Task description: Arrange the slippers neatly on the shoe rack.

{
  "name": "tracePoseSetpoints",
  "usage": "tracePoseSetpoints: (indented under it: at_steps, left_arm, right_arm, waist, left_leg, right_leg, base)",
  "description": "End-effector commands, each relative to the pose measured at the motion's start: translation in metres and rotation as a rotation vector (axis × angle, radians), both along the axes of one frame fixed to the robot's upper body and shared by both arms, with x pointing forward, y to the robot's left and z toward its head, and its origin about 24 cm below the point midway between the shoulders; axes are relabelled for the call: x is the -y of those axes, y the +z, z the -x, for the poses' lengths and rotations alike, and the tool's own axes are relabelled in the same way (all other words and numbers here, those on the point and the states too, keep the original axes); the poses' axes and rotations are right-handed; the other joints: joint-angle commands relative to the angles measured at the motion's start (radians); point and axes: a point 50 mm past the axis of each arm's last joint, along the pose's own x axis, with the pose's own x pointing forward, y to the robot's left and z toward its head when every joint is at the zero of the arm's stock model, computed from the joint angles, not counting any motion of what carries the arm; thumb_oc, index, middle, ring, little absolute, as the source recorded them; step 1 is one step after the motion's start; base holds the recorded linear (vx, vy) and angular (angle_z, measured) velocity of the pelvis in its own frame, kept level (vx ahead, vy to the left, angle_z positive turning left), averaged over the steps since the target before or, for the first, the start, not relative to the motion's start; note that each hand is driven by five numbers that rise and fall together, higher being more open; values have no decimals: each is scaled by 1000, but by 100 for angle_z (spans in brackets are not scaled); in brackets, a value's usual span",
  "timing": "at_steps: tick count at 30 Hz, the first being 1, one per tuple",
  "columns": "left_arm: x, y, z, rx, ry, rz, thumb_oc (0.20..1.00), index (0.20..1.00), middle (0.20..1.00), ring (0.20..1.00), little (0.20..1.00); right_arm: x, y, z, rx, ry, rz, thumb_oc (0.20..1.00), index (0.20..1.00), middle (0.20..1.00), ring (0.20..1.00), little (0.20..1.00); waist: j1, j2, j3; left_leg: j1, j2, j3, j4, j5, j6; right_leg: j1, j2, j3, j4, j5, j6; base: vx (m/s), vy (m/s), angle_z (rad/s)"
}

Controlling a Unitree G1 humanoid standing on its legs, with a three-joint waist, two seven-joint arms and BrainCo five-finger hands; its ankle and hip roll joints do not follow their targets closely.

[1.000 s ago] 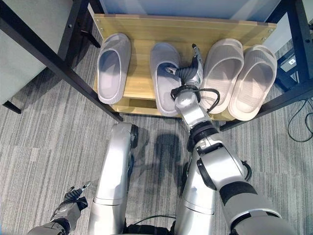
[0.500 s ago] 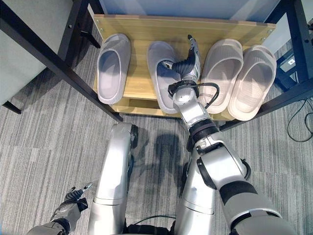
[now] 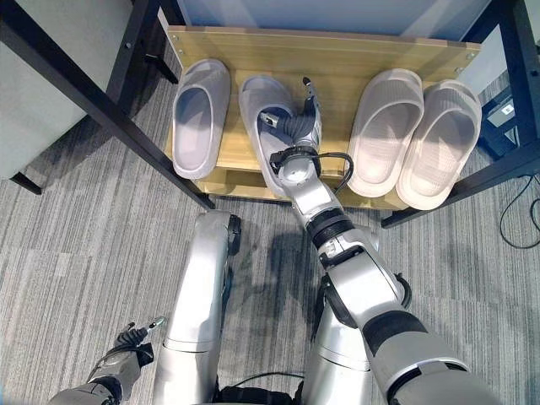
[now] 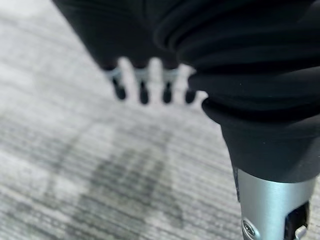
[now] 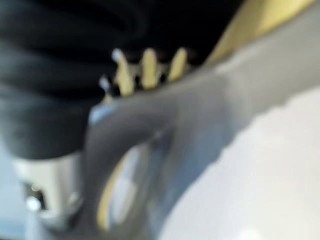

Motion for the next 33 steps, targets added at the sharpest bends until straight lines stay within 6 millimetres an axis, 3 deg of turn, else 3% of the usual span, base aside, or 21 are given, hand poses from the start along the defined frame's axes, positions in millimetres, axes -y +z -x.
tracePoseSetpoints:
  at_steps: [1,12,25,29,30,33]
  left_arm:
    - [2,-10,25,-99,-91,-62,1000,1000,1000,1000,1000]
    - [6,-13,30,-120,-129,-83,1000,1000,1000,1000,1000]
    - [12,-16,34,-132,-153,-71,1000,1000,1000,1000,1000]
    - [12,-15,31,-120,-159,-60,1000,1000,1000,1000,1000]
    - [14,-13,26,-81,-196,-45,1000,1000,1000,1000,1000]
    - [9,-10,25,-70,-193,-54,1000,1000,1000,1000,1000]
  right_arm:
    - [-17,40,7,166,82,-44,1000,1000,1000,1000,1000]
    - [-21,45,7,174,54,-177,1000,1000,1000,1000,1000]
    - [-28,54,10,208,50,-207,1000,1000,1000,1000,1000]
    - [-26,58,10,227,39,-63,1000,1000,1000,1000,1000]
    - [-19,65,12,276,-27,149,1000,1000,1000,1000,1000]
    - [-14,71,14,315,-65,242,1000,1000,1000,1000,1000]
  waist:
    - [53,32,-22]
    - [77,54,-22]
    - [76,61,-22]
    - [76,59,-22]
    - [70,56,-22]
    - [66,53,-22]
  left_leg:
    - [-8,-19,59,23,-1,74]
    - [-8,-22,66,28,-5,82]
    - [-8,-20,77,31,-5,83]
    - [-8,-20,76,33,-7,82]
    - [-8,-20,74,32,-8,82]
    - [-8,-20,75,32,-8,83]
  right_leg:
    - [162,0,79,45,182,-52]
    - [167,-3,81,43,190,-51]
    - [169,-3,84,47,189,-53]
    - [170,-3,85,47,187,-53]
    - [168,-2,85,43,183,-54]
    - [166,-3,84,41,182,-56]
  base:
    - [0,0,0]
    - [1,6,0]
    - [0,0,0]
    - [0,0,0]
    - [0,0,0]
    - [0,0,0]
